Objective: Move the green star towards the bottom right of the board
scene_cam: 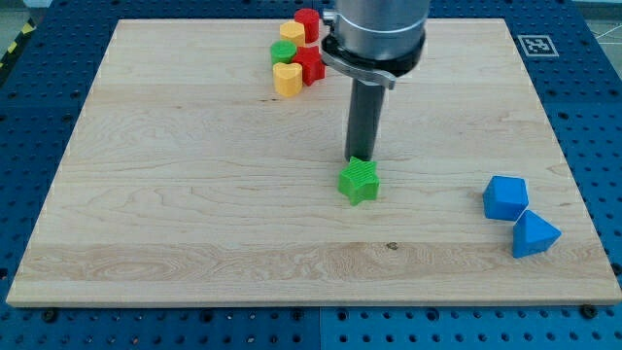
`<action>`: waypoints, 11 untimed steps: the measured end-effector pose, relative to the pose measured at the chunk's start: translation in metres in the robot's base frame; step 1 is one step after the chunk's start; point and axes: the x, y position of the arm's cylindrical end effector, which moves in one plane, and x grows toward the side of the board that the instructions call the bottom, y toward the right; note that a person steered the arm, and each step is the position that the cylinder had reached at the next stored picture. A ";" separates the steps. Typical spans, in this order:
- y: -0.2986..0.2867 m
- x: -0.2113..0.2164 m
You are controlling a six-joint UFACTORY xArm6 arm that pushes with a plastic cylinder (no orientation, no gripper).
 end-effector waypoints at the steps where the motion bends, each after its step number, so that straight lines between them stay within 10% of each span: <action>1: -0.024 0.027; 6: -0.048 0.115; 11: -0.015 0.042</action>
